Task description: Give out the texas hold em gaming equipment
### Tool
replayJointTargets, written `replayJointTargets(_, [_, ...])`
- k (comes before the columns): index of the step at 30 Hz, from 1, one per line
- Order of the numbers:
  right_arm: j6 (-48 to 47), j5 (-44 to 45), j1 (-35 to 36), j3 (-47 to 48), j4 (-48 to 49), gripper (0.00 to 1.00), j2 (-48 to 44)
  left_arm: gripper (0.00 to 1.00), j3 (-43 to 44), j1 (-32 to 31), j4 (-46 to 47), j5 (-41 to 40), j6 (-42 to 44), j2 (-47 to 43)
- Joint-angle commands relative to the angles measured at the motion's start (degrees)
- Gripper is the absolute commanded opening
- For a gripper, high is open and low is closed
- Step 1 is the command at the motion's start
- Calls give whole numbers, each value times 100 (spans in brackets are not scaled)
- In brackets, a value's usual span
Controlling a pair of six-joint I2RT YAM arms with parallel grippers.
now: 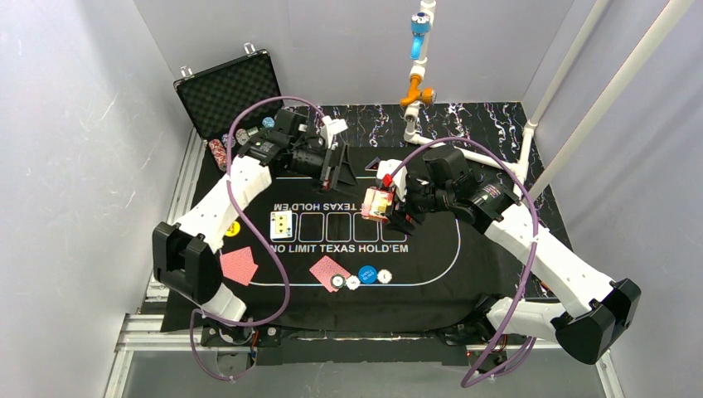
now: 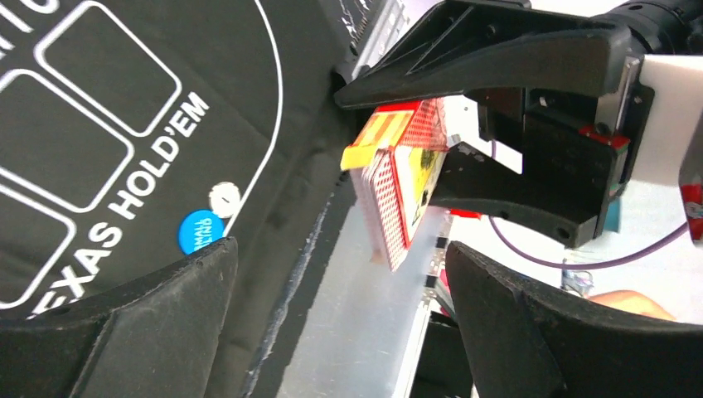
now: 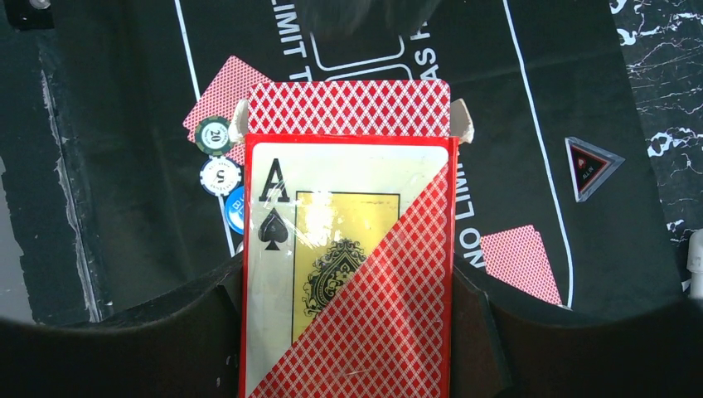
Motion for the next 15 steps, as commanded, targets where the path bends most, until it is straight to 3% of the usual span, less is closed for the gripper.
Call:
replayJointTargets(1, [33, -152, 31, 259, 359, 1, -106, 94, 135, -291, 385, 193, -770, 207])
replayJointTargets(7, [50, -211, 31, 321, 386, 1, -107, 86, 103, -540, 398, 129, -712, 381])
replayJointTargets(15, [50, -199, 31, 321, 338, 1, -153, 56, -19, -393, 169, 173, -581, 296])
